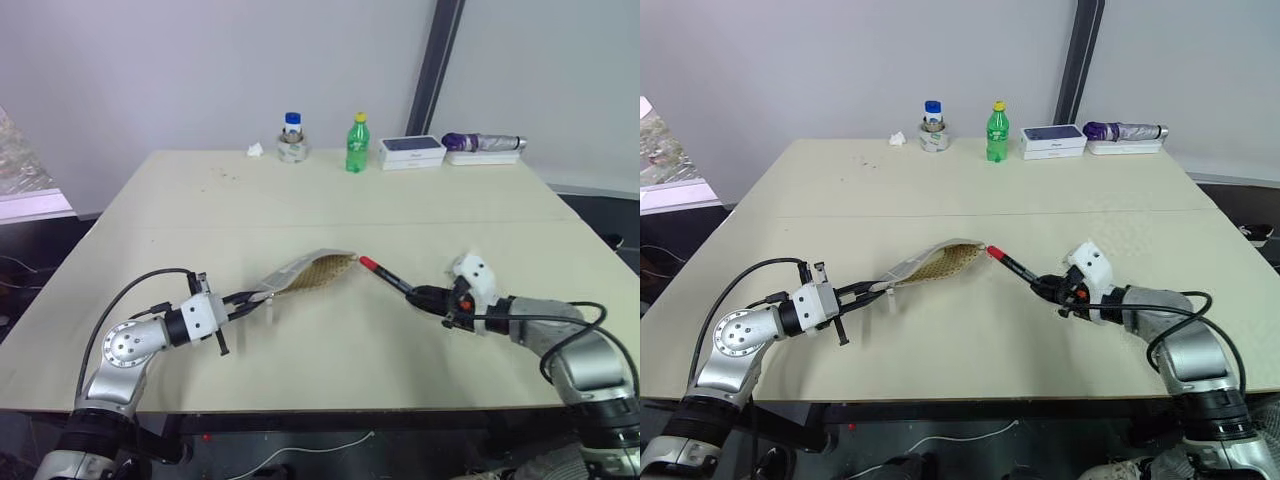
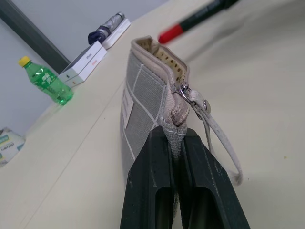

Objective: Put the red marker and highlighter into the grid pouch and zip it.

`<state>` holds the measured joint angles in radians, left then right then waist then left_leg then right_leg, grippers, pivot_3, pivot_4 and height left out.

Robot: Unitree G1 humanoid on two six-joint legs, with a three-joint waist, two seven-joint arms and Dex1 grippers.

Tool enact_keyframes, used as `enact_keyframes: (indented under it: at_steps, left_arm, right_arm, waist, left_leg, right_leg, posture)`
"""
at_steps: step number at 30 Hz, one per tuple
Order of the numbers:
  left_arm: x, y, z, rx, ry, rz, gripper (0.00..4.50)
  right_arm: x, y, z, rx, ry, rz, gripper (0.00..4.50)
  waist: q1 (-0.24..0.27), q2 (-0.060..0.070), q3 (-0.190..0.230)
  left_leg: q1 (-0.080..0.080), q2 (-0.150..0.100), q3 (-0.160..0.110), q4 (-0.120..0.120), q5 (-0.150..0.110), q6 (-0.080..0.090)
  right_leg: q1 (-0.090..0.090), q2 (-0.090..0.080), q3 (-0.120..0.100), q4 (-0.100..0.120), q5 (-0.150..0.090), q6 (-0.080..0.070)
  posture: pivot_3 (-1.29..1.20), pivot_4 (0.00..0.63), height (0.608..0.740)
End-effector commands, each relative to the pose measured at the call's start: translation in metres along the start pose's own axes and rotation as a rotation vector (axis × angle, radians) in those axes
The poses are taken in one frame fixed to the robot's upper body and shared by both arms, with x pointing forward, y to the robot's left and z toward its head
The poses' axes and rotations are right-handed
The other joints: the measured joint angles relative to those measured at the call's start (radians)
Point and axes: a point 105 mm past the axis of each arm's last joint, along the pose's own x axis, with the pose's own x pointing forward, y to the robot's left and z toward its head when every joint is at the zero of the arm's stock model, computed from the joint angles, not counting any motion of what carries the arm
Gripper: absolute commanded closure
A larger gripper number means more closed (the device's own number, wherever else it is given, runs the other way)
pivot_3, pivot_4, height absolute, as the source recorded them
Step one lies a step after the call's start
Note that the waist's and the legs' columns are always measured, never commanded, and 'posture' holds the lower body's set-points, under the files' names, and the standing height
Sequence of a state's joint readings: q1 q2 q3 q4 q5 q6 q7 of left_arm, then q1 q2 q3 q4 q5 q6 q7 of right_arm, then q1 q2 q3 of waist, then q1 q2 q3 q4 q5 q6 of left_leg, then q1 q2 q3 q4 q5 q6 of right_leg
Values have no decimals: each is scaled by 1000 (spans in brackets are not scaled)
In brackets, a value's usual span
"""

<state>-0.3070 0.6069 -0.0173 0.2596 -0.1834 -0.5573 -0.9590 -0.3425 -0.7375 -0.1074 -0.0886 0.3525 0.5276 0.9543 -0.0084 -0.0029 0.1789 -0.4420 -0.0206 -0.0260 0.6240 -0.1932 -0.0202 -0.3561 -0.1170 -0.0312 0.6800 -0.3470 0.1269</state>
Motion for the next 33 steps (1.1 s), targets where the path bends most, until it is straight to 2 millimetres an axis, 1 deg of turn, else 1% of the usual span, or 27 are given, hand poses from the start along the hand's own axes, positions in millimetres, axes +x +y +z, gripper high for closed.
enact_keyframes:
  at_steps: [1,4,7,10,14,18,20,21,23,27,30,32,33]
  left_arm:
    - [3,4,8,44,-27,0,4500]
    - [4,4,8,50,-27,-10,4500]
    - [5,4,8,55,-29,-16,4500]
    - [7,-1,11,88,-27,-57,4500]
    - [11,-5,16,125,-34,-102,4500]
    - [15,-6,19,129,-47,-119,4500]
    - [17,-6,20,133,-50,-125,4500]
    - [18,-6,20,138,-54,-128,4500]
    - [20,-5,22,143,-58,-131,4500]
    - [21,-2,24,151,-65,-134,4500]
    - [21,-2,24,152,-66,-136,4500]
    - [22,-2,24,152,-66,-135,4500]
    - [22,-3,23,151,-65,-133,4500]
  right_arm:
    - [-4,14,30,-103,-91,81,4124]
    - [2,26,30,-140,-87,130,4124]
    - [12,29,25,-212,-48,128,4124]
    - [23,22,21,-275,4,86,4124]
    - [31,15,25,-317,13,78,4124]
    - [43,17,35,-393,17,102,4124]
    - [49,19,36,-491,46,119,4124]
    - [57,23,40,-571,49,138,4124]
    - [68,29,47,-661,46,165,4124]
    - [82,32,52,-910,69,195,4124]
    - [95,36,61,-1037,29,200,4124]
    - [108,44,71,-1035,-46,189,4124]
    - [113,49,70,-1038,-61,200,4124]
  waist:
    - [-2,0,0]
    - [-4,0,0]
    - [-4,0,0]
    - [-3,0,0]
    - [-1,0,0]
    - [-4,0,0]
    - [-4,0,0]
    - [-5,0,0]
    - [-5,0,0]
    - [-4,0,0]
    - [-5,0,0]
    - [-6,0,0]
    - [-8,0,0]
  left_leg:
    - [0,0,0,0,0,0]
    - [0,0,0,0,0,0]
    - [0,0,0,0,0,0]
    - [0,0,0,0,0,0]
    - [0,0,0,0,0,0]
    - [0,0,0,0,0,0]
    - [0,0,0,0,0,0]
    - [0,0,0,0,0,0]
    - [0,-1,0,0,0,0]
    - [0,-1,0,0,0,0]
    - [0,-1,0,0,0,0]
    - [0,-1,0,0,0,0]
    - [0,-1,0,0,0,0]
  right_leg:
    - [0,0,0,0,0,0]
    - [0,0,0,0,0,0]
    - [0,0,0,0,0,0]
    - [0,0,0,0,0,0]
    - [0,0,0,0,0,0]
    - [0,0,0,0,0,0]
    - [-1,0,0,0,0,0]
    - [-1,0,0,0,0,0]
    - [-1,0,0,0,0,0]
    - [-1,1,0,0,0,0]
    - [-1,1,0,0,0,0]
    - [-2,1,0,0,0,0]
    - [-1,1,0,0,0,0]
  posture:
    - [0,150,740]
    - [0,150,740]
    - [0,150,740]
    - [0,150,740]
    - [0,150,740]
    - [0,150,740]
    - [0,150,740]
    - [0,150,740]
    - [0,150,740]
    - [0,150,740]
    - [0,150,740]
    - [0,150,740]
    - [0,150,740]
